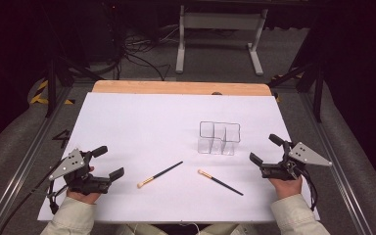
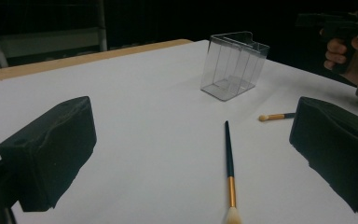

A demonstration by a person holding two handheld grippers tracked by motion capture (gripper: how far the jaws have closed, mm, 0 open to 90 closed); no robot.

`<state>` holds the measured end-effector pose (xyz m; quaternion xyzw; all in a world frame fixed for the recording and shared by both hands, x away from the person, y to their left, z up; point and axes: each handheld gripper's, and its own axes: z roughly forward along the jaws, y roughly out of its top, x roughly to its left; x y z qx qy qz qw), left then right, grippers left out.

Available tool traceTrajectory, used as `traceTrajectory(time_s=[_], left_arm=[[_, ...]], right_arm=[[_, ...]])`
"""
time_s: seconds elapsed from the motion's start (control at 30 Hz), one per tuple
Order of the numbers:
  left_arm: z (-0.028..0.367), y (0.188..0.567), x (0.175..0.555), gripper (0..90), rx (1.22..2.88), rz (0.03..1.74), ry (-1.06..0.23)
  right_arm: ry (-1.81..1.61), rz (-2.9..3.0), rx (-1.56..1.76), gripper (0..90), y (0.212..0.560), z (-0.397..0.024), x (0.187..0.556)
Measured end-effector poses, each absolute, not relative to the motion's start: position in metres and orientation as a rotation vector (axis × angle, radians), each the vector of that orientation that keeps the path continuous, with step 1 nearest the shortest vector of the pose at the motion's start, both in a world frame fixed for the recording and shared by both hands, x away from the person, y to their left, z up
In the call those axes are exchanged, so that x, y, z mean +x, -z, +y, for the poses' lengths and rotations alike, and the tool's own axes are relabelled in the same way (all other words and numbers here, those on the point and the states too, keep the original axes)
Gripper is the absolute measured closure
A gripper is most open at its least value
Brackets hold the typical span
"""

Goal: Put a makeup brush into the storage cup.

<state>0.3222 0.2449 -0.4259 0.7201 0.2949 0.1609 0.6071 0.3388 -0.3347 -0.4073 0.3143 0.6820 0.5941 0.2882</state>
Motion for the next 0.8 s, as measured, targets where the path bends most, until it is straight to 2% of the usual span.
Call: traceTrajectory(time_s=[0.8], left_arm=[[0.233, 0.424, 0.327, 0.9, 1.685, 0.671, -0.325]], right_arm=[[-1.6, 1.826, 0.824, 0.1, 0.405, -0.335, 0.338]])
